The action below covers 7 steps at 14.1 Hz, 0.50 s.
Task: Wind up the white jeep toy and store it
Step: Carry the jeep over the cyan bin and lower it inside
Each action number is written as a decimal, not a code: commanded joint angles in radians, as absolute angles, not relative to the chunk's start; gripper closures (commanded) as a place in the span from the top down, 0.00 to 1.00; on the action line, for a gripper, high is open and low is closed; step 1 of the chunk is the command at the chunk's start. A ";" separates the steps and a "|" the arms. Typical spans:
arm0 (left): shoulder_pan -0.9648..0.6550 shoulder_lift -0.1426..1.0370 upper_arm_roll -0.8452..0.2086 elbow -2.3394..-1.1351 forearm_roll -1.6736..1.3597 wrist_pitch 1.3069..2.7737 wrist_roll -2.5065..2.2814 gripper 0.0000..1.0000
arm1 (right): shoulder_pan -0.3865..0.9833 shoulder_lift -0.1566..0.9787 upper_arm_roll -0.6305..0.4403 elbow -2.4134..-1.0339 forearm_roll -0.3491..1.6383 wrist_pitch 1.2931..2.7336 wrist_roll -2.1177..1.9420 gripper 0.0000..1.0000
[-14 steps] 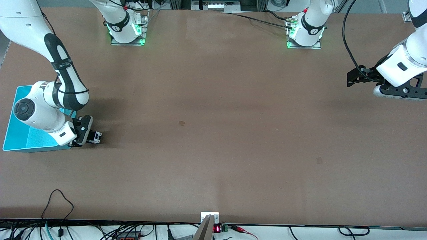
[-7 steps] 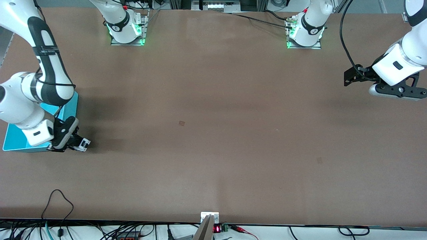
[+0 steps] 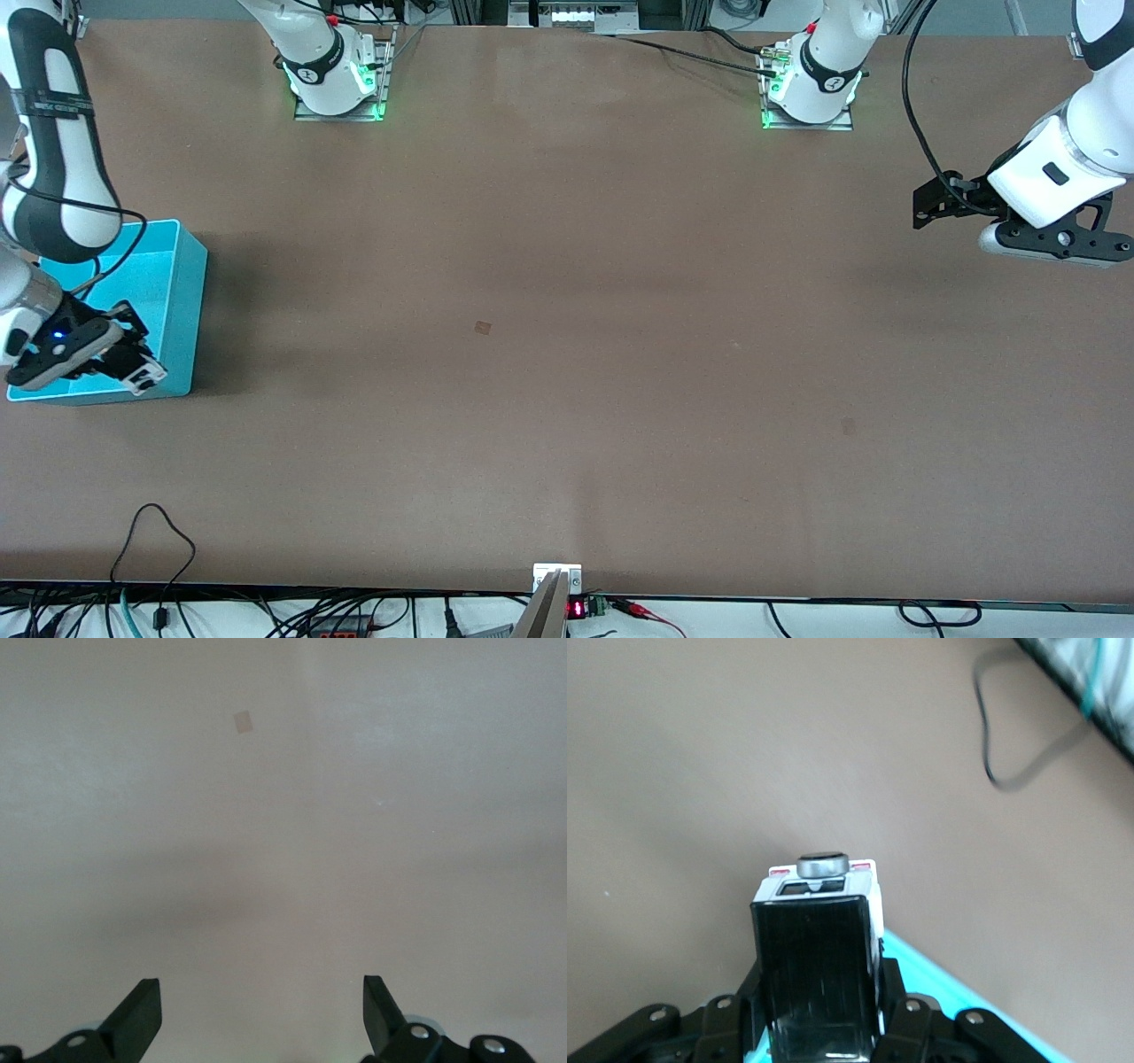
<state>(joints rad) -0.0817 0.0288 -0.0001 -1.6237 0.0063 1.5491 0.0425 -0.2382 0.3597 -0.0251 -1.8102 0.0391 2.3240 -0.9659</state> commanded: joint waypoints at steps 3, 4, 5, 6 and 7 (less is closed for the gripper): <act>-0.074 0.011 -0.002 -1.631 -0.006 1.539 0.044 1.00 | -0.244 0.351 -0.152 -1.828 0.041 2.299 -0.818 0.00; -0.072 0.011 -0.002 -1.631 -0.006 1.539 0.044 1.00 | -0.247 0.357 -0.172 -1.841 0.041 2.298 -0.804 0.00; -0.071 0.011 -0.002 -1.632 -0.006 1.539 0.046 1.00 | -0.262 0.362 -0.176 -1.857 0.043 2.298 -0.780 0.00; -0.071 0.011 -0.002 -1.631 -0.006 1.539 0.046 1.00 | -0.277 0.370 -0.176 -1.871 0.043 2.299 -0.747 0.00; -0.071 0.011 -0.002 -1.632 -0.006 1.539 0.046 1.00 | -0.290 0.382 -0.176 -1.876 0.046 2.301 -0.727 0.00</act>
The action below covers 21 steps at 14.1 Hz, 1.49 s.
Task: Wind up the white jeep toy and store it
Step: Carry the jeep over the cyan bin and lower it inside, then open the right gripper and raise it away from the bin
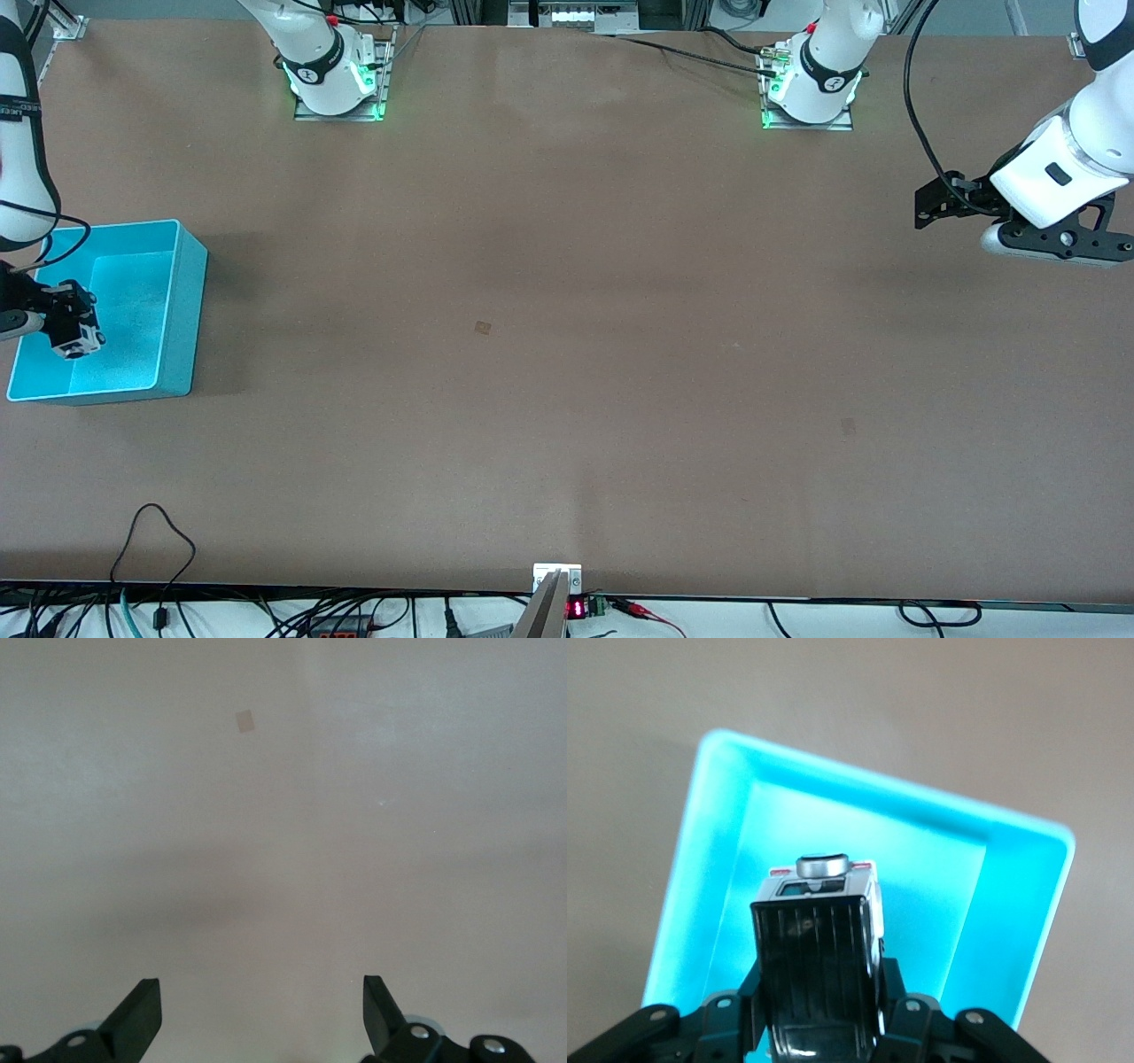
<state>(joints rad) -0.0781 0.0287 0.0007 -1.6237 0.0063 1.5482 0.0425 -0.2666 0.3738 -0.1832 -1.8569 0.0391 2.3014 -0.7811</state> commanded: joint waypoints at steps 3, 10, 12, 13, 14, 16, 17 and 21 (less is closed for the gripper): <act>-0.069 0.011 -0.002 -1.632 -0.006 1.539 0.046 1.00 | -0.357 0.428 -0.172 -1.879 0.063 2.306 -0.701 0.00; -0.072 0.015 -0.002 -1.617 -0.006 1.532 0.048 1.00 | -0.365 0.492 -0.173 -1.940 0.135 2.370 -0.701 0.00; -0.071 0.015 -0.002 -1.618 -0.006 1.528 0.048 1.00 | -0.376 0.517 -0.172 -1.942 0.137 2.387 -0.701 0.00; -0.074 0.017 -0.002 -1.612 -0.006 1.528 0.048 1.00 | -0.376 0.514 -0.172 -1.944 0.137 2.381 -0.701 0.02; -0.074 0.017 -0.002 -1.614 -0.006 1.528 0.048 1.00 | -0.374 0.511 -0.172 -1.944 0.137 2.375 -0.701 0.12; -0.071 0.017 -0.002 -1.614 -0.006 1.528 0.048 1.00 | -0.371 0.499 -0.172 -1.941 0.135 2.362 -0.716 0.99; -0.071 0.017 -0.002 -1.614 -0.006 1.528 0.048 1.00 | -0.368 0.483 -0.170 -1.936 0.135 2.347 -0.724 1.00; -0.071 0.017 -0.002 -1.614 -0.006 1.528 0.048 1.00 | -0.324 0.417 -0.166 -1.914 0.120 2.289 -0.727 1.00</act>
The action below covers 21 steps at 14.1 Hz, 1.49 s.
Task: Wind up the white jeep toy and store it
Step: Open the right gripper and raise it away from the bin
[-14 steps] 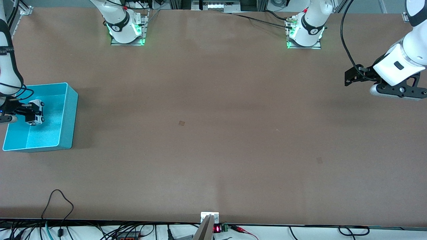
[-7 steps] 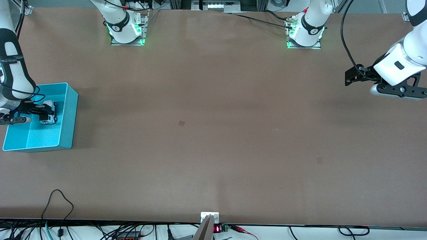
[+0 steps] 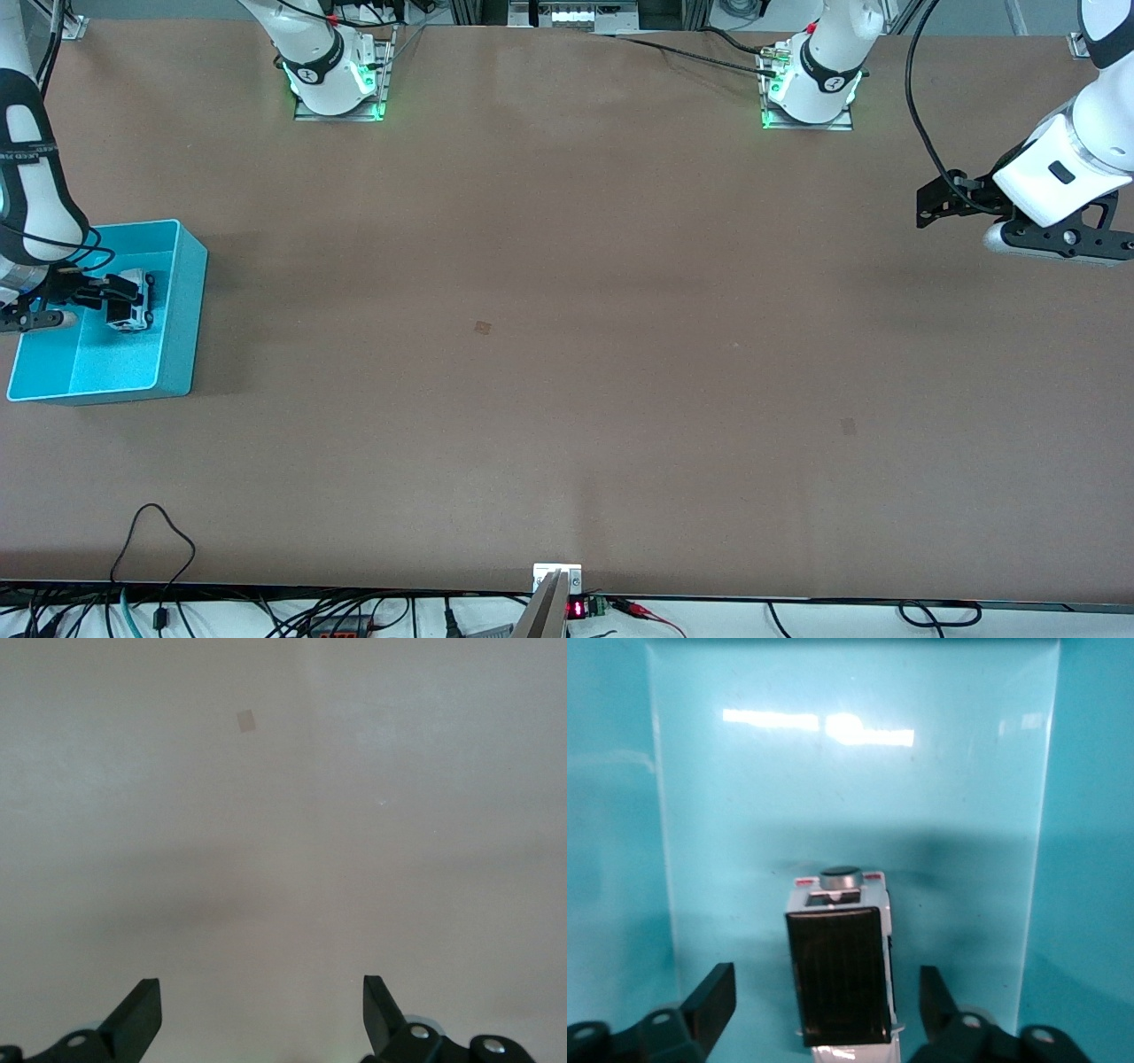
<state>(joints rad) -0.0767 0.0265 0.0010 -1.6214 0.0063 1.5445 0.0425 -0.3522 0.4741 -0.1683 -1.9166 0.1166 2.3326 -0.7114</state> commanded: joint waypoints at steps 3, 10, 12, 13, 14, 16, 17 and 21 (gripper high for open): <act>-0.071 0.017 -0.002 -1.614 -0.006 1.528 0.048 1.00 | -0.290 0.361 -0.164 -1.870 0.114 2.176 -0.806 1.00; -0.071 0.017 -0.002 -1.614 -0.006 1.528 0.049 1.00 | -0.158 0.233 -0.163 -1.804 0.115 2.095 -0.810 1.00; -0.071 0.017 -0.002 -1.614 -0.006 1.528 0.049 1.00 | -0.117 0.195 -0.164 -1.804 0.114 2.095 -0.810 1.00; -0.071 0.017 -0.002 -1.614 -0.006 1.528 0.049 1.00 | -0.100 0.180 -0.164 -1.804 0.114 2.094 -0.810 1.00; -0.071 0.017 -0.002 -1.614 -0.006 1.528 0.049 1.00 | -0.083 0.172 -0.164 -1.804 0.114 2.094 -0.790 1.00; -0.069 0.017 -0.002 -1.614 -0.006 1.528 0.049 1.00 | -0.051 0.140 -0.163 -1.805 0.112 2.073 -0.703 1.00; -0.071 0.017 -0.002 -1.614 -0.006 1.528 0.049 1.00 | -0.042 0.120 -0.161 -1.805 0.112 2.042 -0.633 1.00; -0.071 0.017 -0.002 -1.614 -0.006 1.528 0.049 1.00 | -0.034 0.013 -0.059 -1.805 0.048 1.929 -0.294 1.00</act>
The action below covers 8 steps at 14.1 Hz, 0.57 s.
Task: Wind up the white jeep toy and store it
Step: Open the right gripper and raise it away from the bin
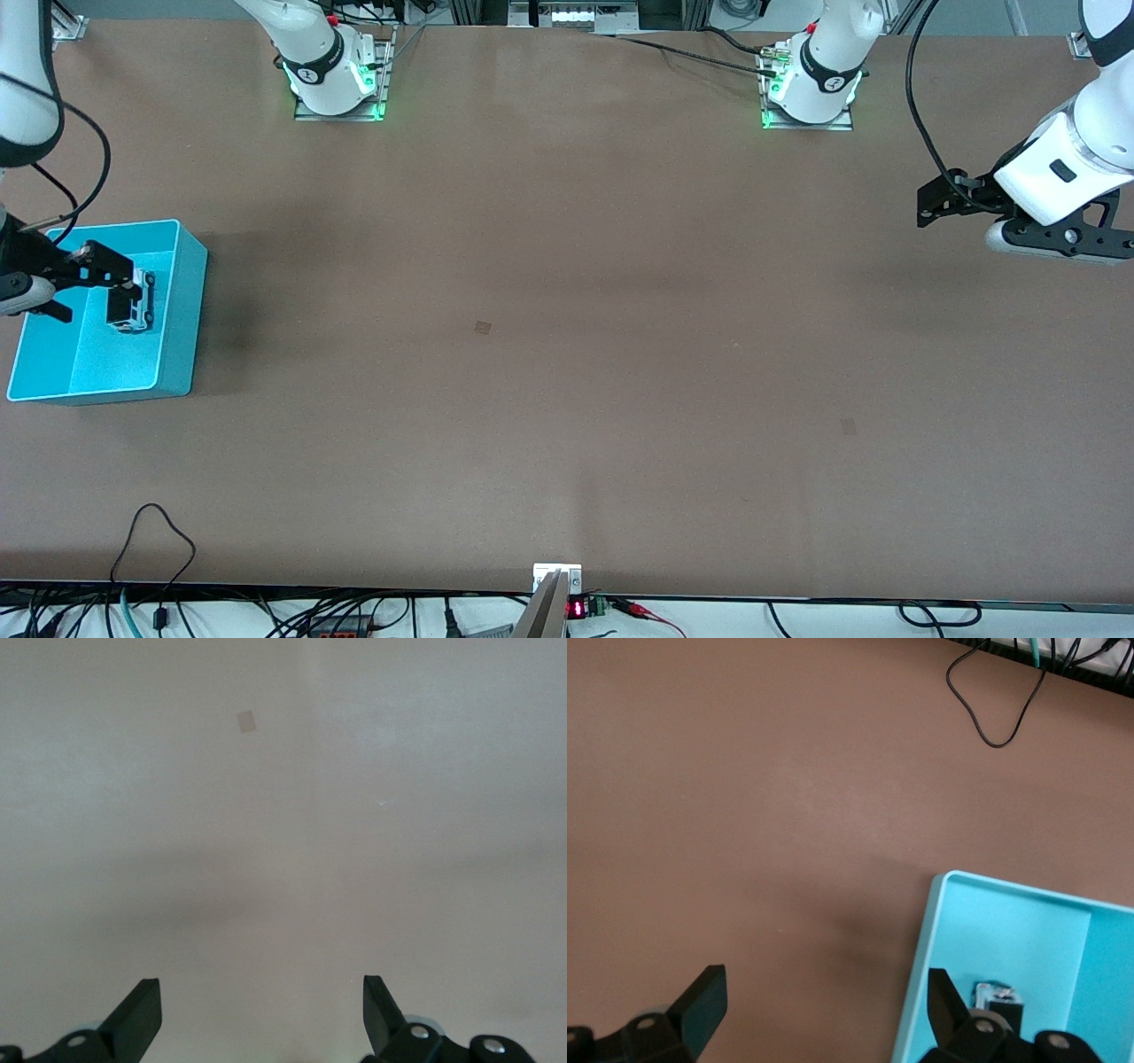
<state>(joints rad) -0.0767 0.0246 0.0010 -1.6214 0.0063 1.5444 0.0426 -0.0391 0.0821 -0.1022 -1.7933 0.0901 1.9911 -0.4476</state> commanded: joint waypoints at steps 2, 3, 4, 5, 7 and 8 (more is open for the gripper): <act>-0.071 0.017 -0.002 -1.614 -0.006 1.528 0.049 1.00 | -0.041 -0.027 0.004 -1.805 0.044 1.867 -0.128 1.00; -0.071 0.017 -0.002 -1.614 -0.006 1.528 0.049 1.00 | -0.046 -0.041 0.029 -1.805 0.044 1.847 -0.080 1.00; -0.071 0.017 -0.002 -1.614 -0.006 1.528 0.049 1.00 | -0.049 -0.054 0.046 -1.802 0.046 1.826 -0.059 1.00; -0.071 0.017 -0.002 -1.614 -0.006 1.526 0.049 1.00 | -0.049 -0.063 0.058 -1.793 0.048 1.794 -0.037 1.00; -0.071 0.017 -0.002 -1.615 -0.006 1.526 0.049 1.00 | -0.041 -0.078 0.072 -1.757 0.048 1.702 0.038 1.00; -0.071 0.017 -0.002 -1.615 -0.006 1.526 0.049 1.00 | -0.031 -0.083 0.071 -1.746 0.048 1.686 0.035 1.00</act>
